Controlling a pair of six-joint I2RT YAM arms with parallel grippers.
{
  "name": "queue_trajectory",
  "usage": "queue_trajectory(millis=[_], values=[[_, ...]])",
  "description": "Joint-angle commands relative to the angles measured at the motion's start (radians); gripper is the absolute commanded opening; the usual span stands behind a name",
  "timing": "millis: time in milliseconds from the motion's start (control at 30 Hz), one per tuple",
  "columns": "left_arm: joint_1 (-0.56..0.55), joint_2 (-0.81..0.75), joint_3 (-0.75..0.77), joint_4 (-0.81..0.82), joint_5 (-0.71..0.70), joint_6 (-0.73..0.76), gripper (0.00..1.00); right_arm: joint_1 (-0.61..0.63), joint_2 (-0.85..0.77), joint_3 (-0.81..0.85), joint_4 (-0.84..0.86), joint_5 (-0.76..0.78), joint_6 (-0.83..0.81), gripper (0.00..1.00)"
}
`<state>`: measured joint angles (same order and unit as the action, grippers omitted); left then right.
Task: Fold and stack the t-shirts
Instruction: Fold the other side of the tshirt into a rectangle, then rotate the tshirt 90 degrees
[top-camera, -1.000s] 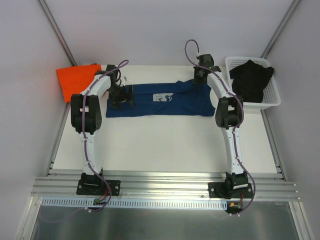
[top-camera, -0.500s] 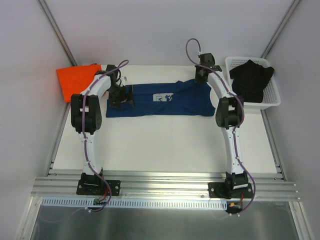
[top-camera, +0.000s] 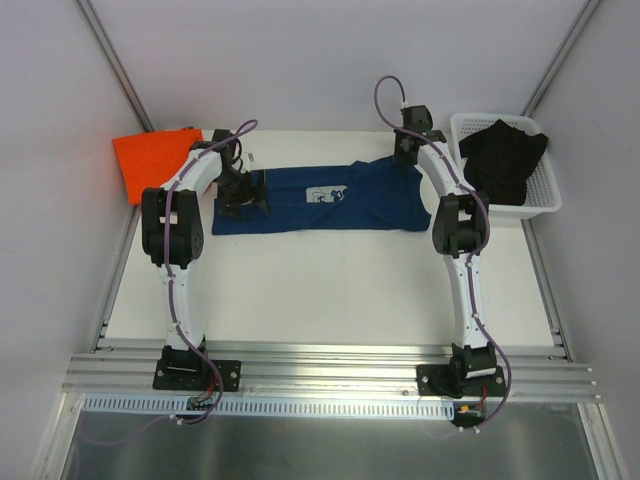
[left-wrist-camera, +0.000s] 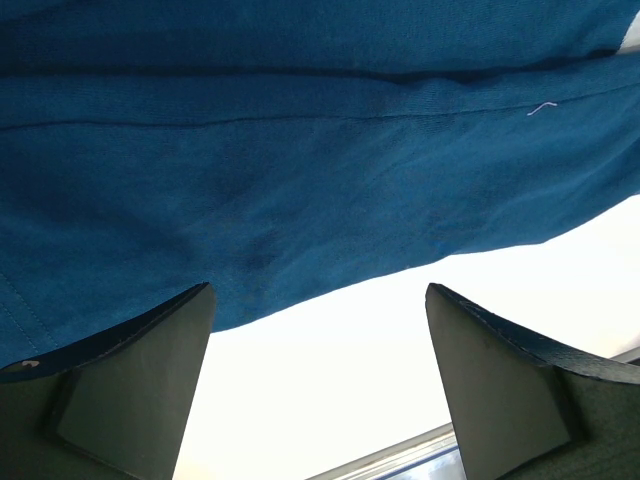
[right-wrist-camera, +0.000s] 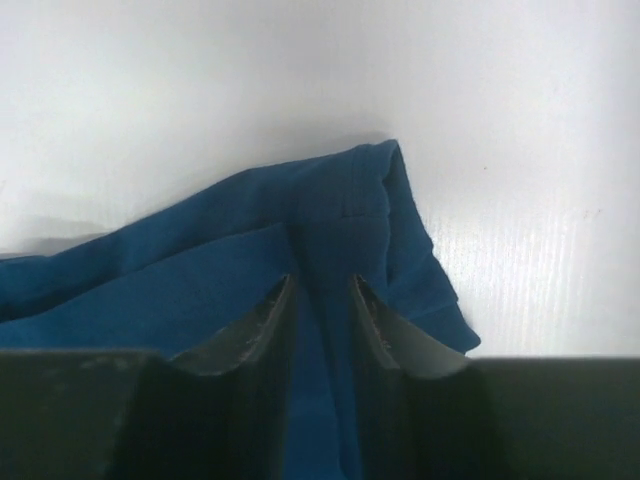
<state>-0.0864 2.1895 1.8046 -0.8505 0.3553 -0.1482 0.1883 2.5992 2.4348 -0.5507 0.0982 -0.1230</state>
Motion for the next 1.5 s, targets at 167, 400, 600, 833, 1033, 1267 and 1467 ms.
queue_trajectory(millis=[167, 400, 600, 833, 1033, 1267, 1467], values=[[-0.010, -0.077, 0.035, -0.022, -0.025, 0.018, 0.91, 0.010, -0.088, 0.056, 0.000, 0.090, -0.029, 0.75], [-0.007, -0.103, 0.191, -0.035, -0.130, 0.062, 0.99, 0.017, -0.327, -0.075, 0.035, -0.029, 0.055, 0.76], [0.008, -0.031, 0.304, -0.036, -0.121, 0.096, 0.99, 0.046, -0.444, -0.296, 0.011, -0.335, 0.182, 0.75], [0.002, 0.153, 0.420, -0.029, -0.121, 0.136, 0.96, 0.092, -0.403, -0.358, 0.009, -0.394, 0.200, 0.74], [-0.022, 0.259, 0.513, -0.016, -0.171, 0.173, 0.85, 0.103, -0.282, -0.312, 0.000, -0.371, 0.192, 0.72], [-0.018, 0.309, 0.555, -0.001, -0.208, 0.185, 0.85, 0.102, -0.246, -0.328, -0.012, -0.354, 0.206, 0.71], [-0.018, 0.334, 0.556, 0.001, -0.216, 0.188, 0.87, 0.108, -0.261, -0.391, -0.014, -0.373, 0.255, 0.72]])
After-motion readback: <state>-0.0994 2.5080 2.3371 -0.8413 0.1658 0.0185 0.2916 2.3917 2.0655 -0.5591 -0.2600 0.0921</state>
